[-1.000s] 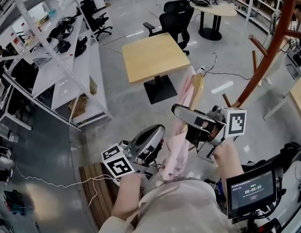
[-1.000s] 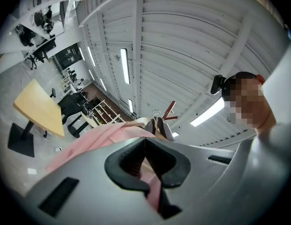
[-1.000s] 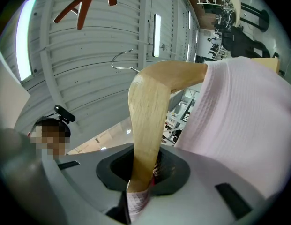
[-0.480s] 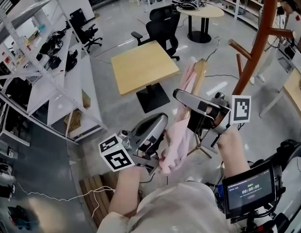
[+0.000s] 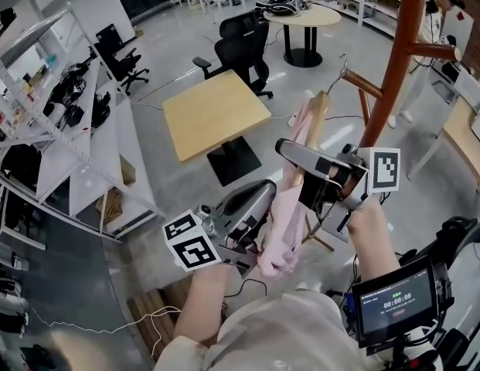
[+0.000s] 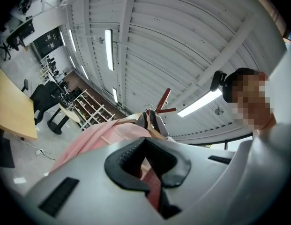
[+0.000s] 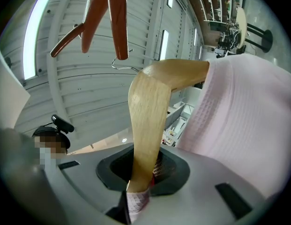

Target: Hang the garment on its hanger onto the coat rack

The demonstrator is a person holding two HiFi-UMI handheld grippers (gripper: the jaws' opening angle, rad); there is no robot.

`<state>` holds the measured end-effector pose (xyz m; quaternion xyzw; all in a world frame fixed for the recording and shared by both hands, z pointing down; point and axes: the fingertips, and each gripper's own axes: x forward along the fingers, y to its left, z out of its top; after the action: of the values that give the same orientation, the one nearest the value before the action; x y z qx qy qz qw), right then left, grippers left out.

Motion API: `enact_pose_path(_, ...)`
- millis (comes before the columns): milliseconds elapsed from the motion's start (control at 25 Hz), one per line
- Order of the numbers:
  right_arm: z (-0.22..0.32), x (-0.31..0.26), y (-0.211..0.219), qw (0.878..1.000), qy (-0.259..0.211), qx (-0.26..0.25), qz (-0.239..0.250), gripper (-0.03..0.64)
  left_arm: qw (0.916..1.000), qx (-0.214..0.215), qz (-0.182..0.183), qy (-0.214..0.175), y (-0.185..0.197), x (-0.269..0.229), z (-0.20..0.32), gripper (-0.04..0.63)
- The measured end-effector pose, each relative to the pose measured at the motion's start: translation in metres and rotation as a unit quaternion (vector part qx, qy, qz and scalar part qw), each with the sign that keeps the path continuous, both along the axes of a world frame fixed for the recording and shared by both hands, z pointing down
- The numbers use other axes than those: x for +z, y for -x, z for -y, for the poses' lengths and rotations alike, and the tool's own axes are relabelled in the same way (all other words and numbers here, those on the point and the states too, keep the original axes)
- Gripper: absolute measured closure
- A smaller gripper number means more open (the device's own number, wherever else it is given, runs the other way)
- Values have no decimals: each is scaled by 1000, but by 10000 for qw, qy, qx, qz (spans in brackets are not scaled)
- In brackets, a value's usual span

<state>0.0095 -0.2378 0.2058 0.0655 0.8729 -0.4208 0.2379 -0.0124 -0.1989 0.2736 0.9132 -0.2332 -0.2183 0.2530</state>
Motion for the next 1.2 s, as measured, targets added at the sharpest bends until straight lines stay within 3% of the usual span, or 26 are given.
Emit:
enact_pose_path(720, 4, 27, -15, 9994, 244, 255, -39, 551, 9993, 209, -81, 286, -15, 25, 5, 589)
enact_pose_path(1200, 13, 54, -54, 9962, 485, 716, -81, 551, 9979, 492, -27, 432, -47, 44, 10, 589)
